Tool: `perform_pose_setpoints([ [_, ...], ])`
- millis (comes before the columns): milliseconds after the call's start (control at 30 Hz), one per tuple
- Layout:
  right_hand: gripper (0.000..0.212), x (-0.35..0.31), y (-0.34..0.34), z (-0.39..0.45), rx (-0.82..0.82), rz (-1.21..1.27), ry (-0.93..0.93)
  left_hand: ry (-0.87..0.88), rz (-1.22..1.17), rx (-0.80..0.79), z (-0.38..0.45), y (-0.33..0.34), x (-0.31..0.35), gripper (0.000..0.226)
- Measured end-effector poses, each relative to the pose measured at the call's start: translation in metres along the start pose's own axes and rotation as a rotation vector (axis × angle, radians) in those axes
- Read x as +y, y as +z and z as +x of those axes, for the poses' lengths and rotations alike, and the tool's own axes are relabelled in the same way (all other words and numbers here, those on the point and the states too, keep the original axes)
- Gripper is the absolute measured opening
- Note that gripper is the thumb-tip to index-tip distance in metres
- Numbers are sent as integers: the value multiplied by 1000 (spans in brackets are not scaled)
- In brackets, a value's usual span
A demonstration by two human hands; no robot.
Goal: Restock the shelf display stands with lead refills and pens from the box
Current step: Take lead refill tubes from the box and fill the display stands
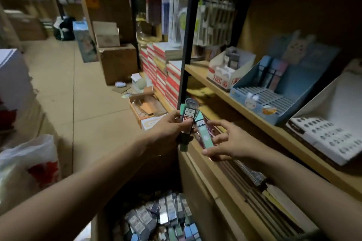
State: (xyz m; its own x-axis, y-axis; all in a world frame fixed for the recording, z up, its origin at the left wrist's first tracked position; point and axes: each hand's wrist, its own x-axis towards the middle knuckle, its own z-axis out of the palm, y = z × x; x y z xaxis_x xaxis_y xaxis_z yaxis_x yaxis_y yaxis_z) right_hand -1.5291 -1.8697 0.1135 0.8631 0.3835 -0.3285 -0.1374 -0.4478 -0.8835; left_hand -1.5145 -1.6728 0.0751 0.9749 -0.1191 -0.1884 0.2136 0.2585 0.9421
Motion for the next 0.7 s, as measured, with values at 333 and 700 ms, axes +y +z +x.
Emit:
perform_pose_setpoints([
  [333, 122, 6, -19, 17, 63, -170, -177, -31, 81, -96, 23, 31, 3, 25],
  [700, 49, 8, -47, 18, 353, 45, -277, -19, 15, -239, 48, 46, 21, 24],
])
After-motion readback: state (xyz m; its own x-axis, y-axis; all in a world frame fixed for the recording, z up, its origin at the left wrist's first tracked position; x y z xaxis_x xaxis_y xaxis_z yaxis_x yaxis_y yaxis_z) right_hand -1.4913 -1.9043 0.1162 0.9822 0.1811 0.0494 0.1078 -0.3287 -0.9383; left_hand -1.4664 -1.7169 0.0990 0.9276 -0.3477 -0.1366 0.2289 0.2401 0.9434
